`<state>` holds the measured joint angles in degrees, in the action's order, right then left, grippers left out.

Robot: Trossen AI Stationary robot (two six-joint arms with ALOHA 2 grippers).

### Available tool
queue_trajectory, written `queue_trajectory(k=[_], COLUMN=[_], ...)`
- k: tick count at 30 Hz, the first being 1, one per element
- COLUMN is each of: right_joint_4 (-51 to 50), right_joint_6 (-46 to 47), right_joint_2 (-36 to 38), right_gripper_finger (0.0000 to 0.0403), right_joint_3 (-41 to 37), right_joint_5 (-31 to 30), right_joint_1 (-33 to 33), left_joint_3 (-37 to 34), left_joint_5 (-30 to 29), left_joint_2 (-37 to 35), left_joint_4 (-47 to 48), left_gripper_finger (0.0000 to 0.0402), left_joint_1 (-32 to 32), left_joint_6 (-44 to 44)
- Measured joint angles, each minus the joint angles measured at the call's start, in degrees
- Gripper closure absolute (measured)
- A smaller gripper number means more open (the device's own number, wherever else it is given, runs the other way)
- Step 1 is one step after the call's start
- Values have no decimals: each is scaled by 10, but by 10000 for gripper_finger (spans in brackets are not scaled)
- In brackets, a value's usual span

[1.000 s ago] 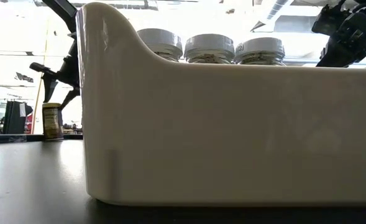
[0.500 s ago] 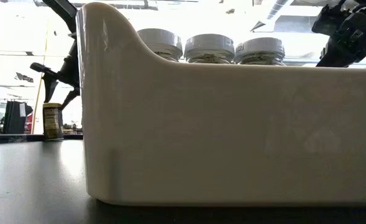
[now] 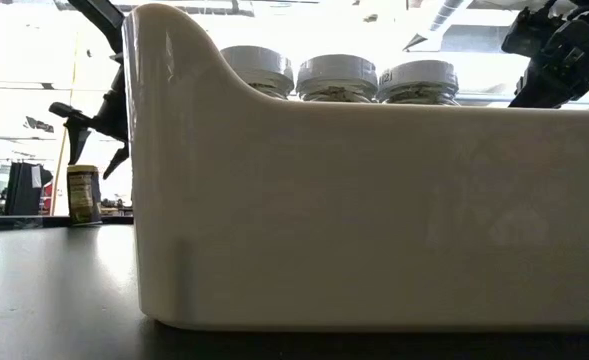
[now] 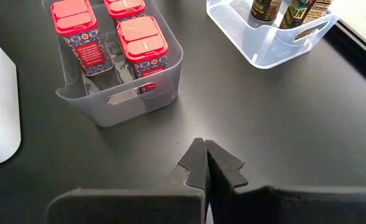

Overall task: Sort spices by type
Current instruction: Put the top yellow seasoning bottle into the transparent bin

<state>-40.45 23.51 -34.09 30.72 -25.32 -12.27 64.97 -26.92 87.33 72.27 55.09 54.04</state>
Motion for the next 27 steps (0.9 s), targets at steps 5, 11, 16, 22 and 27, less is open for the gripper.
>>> queue_trajectory(k=[5,11,16,22,27], right_joint_4=[0,0,0,0,1], right_joint_6=[0,0,0,0,1], right_joint_2=[0,0,0,0,0], right_gripper_finger=[378,378,378,378,378], right_joint_3=[0,0,0,0,0], right_joint_5=[0,0,0,0,0], right_joint_1=[0,0,0,0,0], left_joint_3=[11,18,19,17,-13], left_joint_5=[12,7,-15,5,34], left_joint_2=[-5,-30,-38,-37,-38], left_joint_4=[13,17,16,5,-6], left_gripper_finger=[123,121,121,120,120], left_joint_1=[0,0,0,11,24], left_joint_6=[-6,5,-6,3,4])
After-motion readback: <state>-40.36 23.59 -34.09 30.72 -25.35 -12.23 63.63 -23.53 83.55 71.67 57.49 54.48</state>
